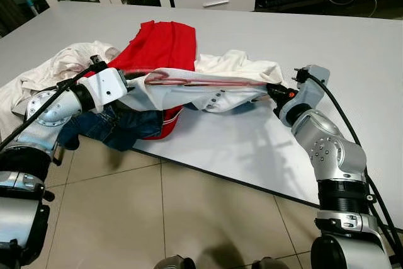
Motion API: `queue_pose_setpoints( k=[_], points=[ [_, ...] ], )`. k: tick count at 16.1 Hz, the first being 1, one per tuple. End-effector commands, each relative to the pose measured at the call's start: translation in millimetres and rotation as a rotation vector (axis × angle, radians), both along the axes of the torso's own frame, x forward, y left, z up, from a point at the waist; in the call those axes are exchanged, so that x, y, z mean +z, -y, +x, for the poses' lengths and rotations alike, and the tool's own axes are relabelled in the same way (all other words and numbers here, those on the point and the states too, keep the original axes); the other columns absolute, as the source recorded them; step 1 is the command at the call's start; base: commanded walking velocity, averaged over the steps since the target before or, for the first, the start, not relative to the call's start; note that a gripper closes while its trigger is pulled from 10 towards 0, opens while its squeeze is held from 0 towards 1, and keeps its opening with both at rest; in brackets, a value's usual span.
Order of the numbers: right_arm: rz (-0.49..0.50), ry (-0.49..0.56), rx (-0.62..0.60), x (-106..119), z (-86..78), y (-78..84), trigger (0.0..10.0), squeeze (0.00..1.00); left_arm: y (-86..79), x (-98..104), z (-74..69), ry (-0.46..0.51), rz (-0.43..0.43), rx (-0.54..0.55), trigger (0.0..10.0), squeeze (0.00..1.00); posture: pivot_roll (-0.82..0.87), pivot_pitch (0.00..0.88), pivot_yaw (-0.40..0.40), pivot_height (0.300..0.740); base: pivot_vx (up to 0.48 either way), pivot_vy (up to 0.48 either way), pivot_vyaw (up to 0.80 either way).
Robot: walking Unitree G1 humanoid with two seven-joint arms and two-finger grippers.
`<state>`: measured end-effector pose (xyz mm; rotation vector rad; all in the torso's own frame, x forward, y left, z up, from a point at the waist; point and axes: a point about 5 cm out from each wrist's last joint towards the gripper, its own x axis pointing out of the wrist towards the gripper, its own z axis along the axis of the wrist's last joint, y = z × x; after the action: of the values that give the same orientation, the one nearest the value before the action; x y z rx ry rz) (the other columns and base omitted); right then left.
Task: Hang hanger
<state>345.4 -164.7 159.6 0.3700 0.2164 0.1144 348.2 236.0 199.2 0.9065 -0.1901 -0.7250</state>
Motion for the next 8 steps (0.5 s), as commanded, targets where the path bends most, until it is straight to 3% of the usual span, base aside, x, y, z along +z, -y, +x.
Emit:
queue_pose_setpoints(
  k=[1,5,8],
  points=[
    [-0.034,0.038,-0.078,8.8,0.5,19.3,0.0,0.0,-25.3,15.6,-1.1,0.019,0.017,0.079,0.0,0.0,-0.13,0.027,0.152,0.74,0.0,0.0,0.0],
    [-0.05,0.079,-0.058,19.4,1.8,16.3,0.0,0.0,-28.2,14.2,-1.1,-0.005,0.103,0.09,0.0,0.0,-0.13,0.02,0.142,0.74,0.0,0.0,0.0],
    [-0.131,0.119,-0.066,28.0,4.2,19.6,0.0,0.0,-35.0,12.1,-1.8,-0.037,0.193,0.111,0.0,0.0,-0.13,0.017,0.139,0.74,0.0,0.0,0.0]
  ],
)
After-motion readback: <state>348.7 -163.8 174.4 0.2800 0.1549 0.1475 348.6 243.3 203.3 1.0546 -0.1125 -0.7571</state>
